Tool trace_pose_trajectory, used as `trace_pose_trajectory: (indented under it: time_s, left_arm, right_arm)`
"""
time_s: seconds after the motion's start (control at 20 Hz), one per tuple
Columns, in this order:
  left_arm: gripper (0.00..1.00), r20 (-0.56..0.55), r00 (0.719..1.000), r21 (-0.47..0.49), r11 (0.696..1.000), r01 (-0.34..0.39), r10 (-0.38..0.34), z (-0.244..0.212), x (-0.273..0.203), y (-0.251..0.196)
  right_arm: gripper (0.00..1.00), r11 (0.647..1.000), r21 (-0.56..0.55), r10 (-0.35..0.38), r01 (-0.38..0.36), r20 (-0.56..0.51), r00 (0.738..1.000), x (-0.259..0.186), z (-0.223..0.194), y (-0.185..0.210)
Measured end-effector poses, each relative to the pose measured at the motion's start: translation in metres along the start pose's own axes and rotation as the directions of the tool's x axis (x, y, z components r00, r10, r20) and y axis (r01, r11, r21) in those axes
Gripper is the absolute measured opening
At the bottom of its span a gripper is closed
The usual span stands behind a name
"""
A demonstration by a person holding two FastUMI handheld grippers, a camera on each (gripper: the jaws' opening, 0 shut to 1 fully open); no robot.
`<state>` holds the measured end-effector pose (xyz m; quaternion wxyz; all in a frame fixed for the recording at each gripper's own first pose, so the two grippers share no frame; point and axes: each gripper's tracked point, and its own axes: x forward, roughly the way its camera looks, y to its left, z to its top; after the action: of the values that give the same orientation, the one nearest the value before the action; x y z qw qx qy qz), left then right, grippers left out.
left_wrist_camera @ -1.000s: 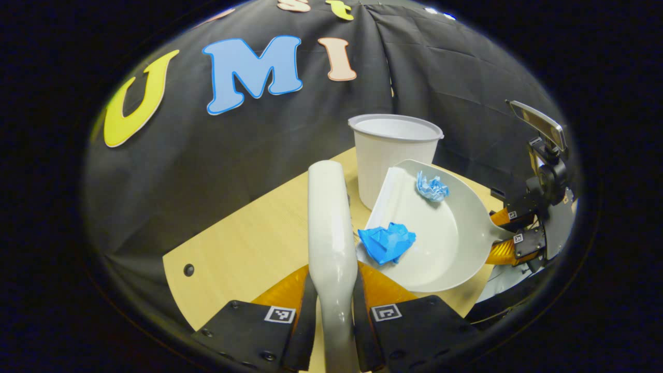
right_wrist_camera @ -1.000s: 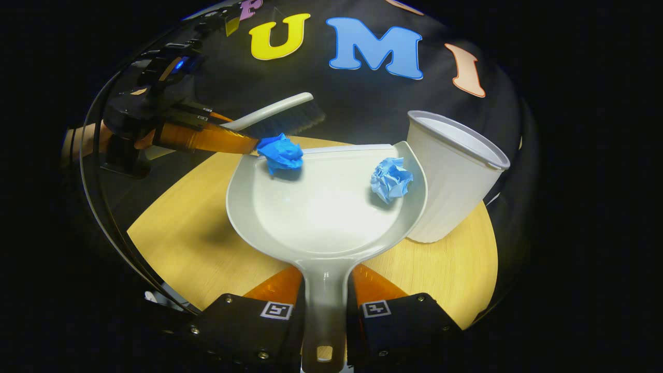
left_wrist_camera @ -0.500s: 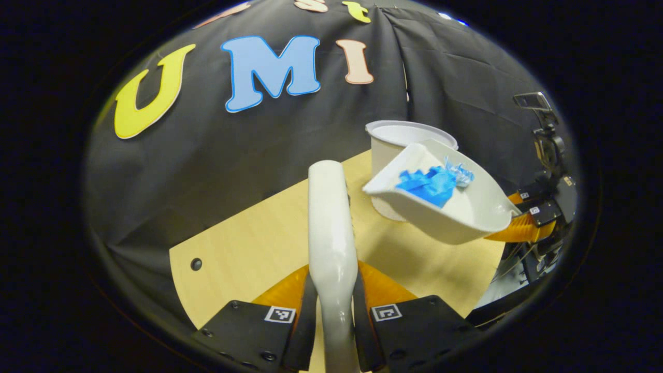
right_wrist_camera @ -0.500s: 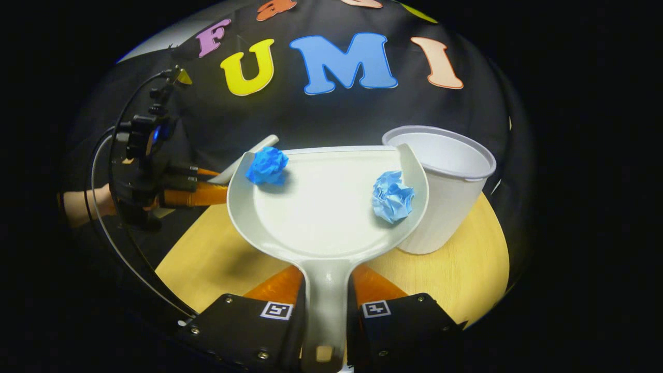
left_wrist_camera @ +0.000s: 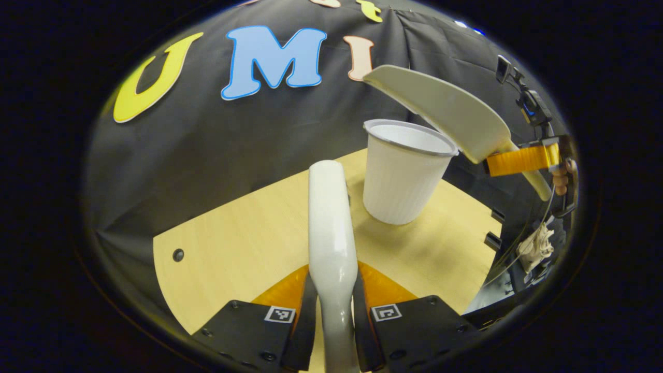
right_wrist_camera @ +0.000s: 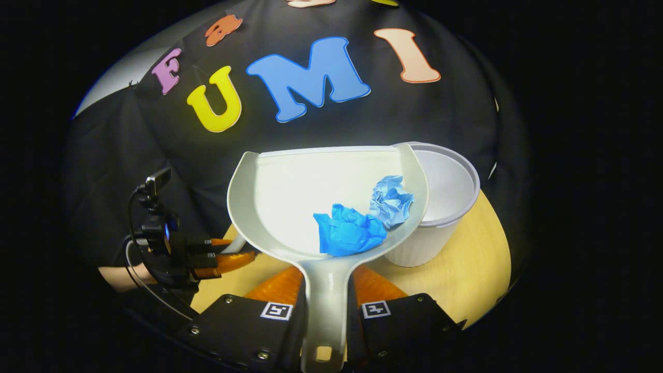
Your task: Pick up the small broom and dustpan from the desktop, sweep the trash into the dustpan with the broom, and then empty the trash into the garbage bin.
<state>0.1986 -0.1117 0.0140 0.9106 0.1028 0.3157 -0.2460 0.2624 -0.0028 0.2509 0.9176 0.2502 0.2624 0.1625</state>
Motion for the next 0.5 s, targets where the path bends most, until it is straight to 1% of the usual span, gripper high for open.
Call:
trace_pose_trajectory:
  time_s: [0.1, 0.25, 0.35, 0.45, 0.5]
  left_arm:
    - [0.39, -0.006, 1.0, -0.015, 1.0, -0.013, 0.013, -0.003, 0.001, 0.006]
    - [0.39, -0.02, 0.999, -0.026, 0.999, -0.028, 0.027, -0.012, 0.001, 0.008]
    - [0.39, -0.026, 0.999, -0.033, 0.999, -0.032, 0.031, -0.017, 0.001, 0.007]
    - [0.39, -0.03, 0.999, -0.041, 0.999, -0.036, 0.035, -0.022, -0.001, 0.006]
    - [0.39, -0.033, 0.999, -0.046, 0.998, -0.037, 0.036, -0.024, -0.001, 0.005]
  right_arm:
    - [0.34, 0.994, 0.099, 0.035, -0.036, 0.007, 0.999, 0.006, 0.014, -0.001]
    - [0.34, 0.965, 0.242, 0.092, -0.1, 0.043, 0.995, 0.014, 0.036, -0.002]
    - [0.34, 0.928, 0.345, 0.126, -0.142, 0.07, 0.99, 0.02, 0.05, -0.005]
    - [0.34, 0.873, 0.447, 0.164, -0.193, 0.102, 0.981, 0.025, 0.059, -0.007]
    - [0.34, 0.841, 0.496, 0.183, -0.218, 0.119, 0.976, 0.026, 0.063, -0.007]
